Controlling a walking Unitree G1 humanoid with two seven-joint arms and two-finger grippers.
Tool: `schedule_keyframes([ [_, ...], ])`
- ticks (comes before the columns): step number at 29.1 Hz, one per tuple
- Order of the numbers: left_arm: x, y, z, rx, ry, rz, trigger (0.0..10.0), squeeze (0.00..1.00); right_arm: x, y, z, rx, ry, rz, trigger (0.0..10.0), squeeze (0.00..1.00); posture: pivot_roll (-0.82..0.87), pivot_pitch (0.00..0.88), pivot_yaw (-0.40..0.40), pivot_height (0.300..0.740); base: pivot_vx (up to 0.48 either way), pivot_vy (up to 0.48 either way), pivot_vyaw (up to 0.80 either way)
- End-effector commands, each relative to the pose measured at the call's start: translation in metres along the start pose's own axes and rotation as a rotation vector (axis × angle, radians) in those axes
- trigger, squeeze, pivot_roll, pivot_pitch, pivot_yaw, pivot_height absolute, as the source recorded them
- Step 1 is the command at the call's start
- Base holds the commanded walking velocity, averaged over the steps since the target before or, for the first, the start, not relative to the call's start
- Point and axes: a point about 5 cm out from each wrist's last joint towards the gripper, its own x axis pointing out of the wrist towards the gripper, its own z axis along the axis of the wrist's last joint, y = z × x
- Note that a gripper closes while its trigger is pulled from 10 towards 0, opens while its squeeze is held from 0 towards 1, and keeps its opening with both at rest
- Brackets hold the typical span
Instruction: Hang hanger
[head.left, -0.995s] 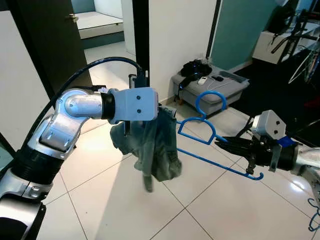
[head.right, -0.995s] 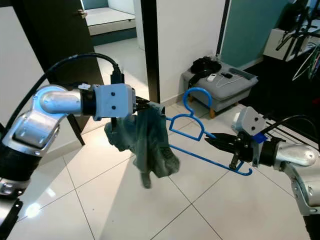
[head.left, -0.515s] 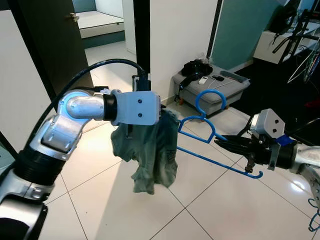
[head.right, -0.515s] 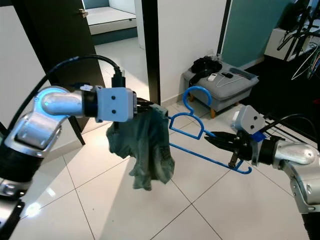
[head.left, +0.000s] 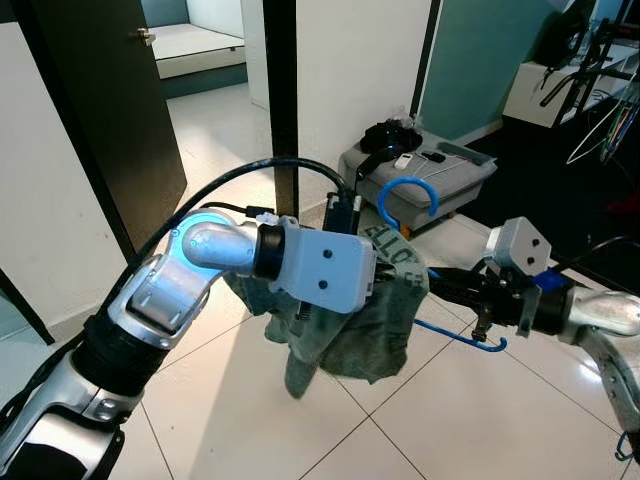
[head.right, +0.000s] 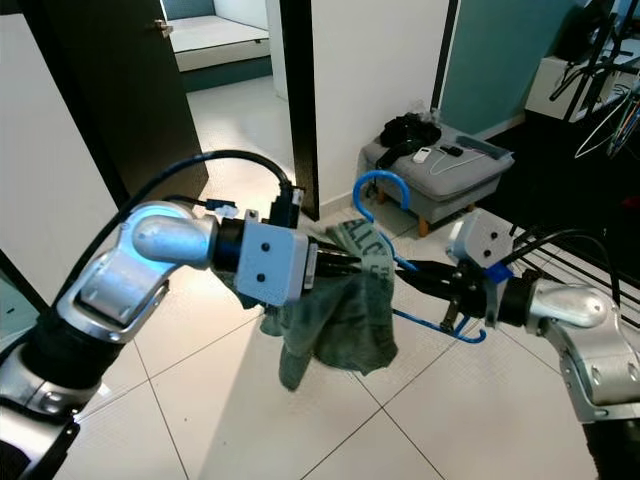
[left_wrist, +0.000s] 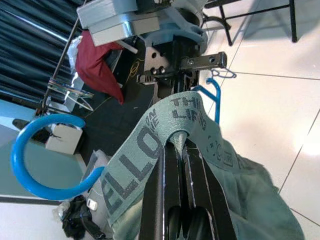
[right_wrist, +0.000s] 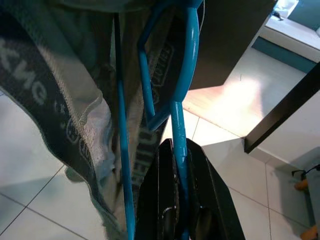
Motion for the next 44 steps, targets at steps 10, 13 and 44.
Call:
schedule_keyframes([
  [10, -0.021, 0.031, -0.023, 0.024, 0.181, 0.257, 10.0, 0.0, 0.006, 0.005, 0.004, 0.01, -0.043, 0.027, 10.0, 0.0, -0.06, 0.0, 0.012, 0.74, 0.0, 0.0, 0.0],
  [13, -0.023, 0.038, -0.021, 0.024, 0.173, 0.309, 10.0, 0.0, 0.006, 0.006, 0.004, 0.013, -0.046, 0.027, 10.0, 0.0, -0.06, 0.0, 0.013, 0.74, 0.0, 0.0, 0.0],
  [44, -0.015, 0.014, -0.021, -0.096, 0.139, 0.221, 10.0, 0.0, 0.011, -0.014, 0.013, 0.01, -0.13, -0.11, 10.0, 0.0, -0.04, 0.0, -0.004, 0.74, 0.0, 0.0, 0.0],
])
